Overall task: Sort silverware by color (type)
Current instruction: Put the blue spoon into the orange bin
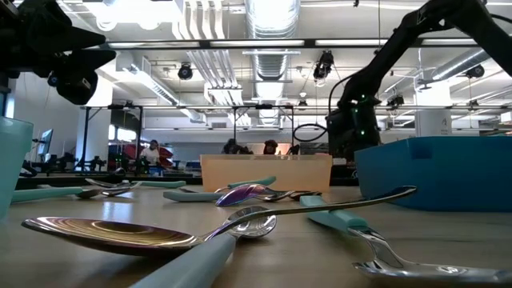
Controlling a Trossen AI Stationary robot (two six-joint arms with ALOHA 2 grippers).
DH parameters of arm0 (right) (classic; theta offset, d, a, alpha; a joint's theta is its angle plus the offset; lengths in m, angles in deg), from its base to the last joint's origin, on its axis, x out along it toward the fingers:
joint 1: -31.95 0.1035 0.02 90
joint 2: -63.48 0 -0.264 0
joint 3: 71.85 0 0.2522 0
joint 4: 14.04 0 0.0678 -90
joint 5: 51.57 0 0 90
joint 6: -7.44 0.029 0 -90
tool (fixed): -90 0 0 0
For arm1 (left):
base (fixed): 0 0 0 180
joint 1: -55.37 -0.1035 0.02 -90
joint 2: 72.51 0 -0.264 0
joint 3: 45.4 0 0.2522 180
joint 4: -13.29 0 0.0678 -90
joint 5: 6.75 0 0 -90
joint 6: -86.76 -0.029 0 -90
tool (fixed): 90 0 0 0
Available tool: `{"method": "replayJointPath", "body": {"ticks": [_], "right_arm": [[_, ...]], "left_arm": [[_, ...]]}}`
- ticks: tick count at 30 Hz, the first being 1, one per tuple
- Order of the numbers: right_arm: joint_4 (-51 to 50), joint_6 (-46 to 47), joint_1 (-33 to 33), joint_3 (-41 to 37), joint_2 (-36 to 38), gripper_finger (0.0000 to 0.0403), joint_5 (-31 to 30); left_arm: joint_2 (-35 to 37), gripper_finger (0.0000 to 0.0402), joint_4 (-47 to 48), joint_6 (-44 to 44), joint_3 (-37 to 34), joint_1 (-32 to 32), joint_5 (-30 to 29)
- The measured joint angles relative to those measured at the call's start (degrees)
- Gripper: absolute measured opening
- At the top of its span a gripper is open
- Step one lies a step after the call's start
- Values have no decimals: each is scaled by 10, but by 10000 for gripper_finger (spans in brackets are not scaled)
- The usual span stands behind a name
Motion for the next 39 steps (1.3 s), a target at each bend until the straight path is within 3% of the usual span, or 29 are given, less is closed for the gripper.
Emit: {"method": "replayJointPath", "body": {"ticks": [4, 10, 21, 30, 39], "right_arm": [[15, -1, 0, -21, 0, 97, 5], [25, 0, 0, -33, 0, 35, -2], [-15, 1, 0, 20, 35, 35, -4], [66, 27, 36, 43, 139, 35, -3], [171, 43, 136, 43, 195, 35, 131]], "left_arm": [[0, 114, 0, 0, 0, 0, 0], [0, 114, 0, 0, 0, 0, 0], [0, 114, 0, 0, 0, 0, 0], [0, 114, 0, 0, 0, 0, 0], [0, 114, 1, 0, 0, 0, 0]]}}
